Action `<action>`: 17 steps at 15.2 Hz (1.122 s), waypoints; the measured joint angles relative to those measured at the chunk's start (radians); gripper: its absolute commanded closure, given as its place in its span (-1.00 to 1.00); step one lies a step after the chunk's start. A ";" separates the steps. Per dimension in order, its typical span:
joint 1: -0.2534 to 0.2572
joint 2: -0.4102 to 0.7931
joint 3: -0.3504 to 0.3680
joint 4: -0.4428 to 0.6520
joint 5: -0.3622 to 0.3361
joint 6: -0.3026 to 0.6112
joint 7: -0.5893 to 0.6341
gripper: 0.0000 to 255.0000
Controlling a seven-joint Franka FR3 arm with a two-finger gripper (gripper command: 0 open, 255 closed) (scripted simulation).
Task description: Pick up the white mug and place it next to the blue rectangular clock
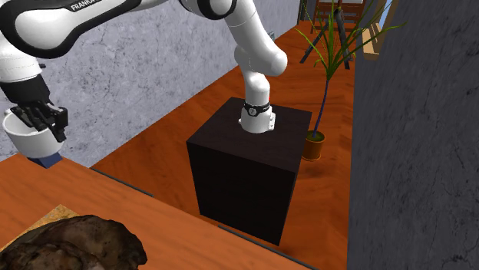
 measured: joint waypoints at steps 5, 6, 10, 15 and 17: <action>0.005 -0.011 0.004 -0.037 0.001 0.060 0.001 1.00; 0.000 -0.021 0.004 -0.053 0.003 0.073 -0.009 1.00; 0.001 -0.021 0.006 -0.058 0.001 0.083 -0.005 1.00; -0.008 0.026 0.004 -0.037 0.001 0.056 -0.005 -1.00; -0.007 0.031 0.004 -0.034 0.000 0.052 -0.003 -1.00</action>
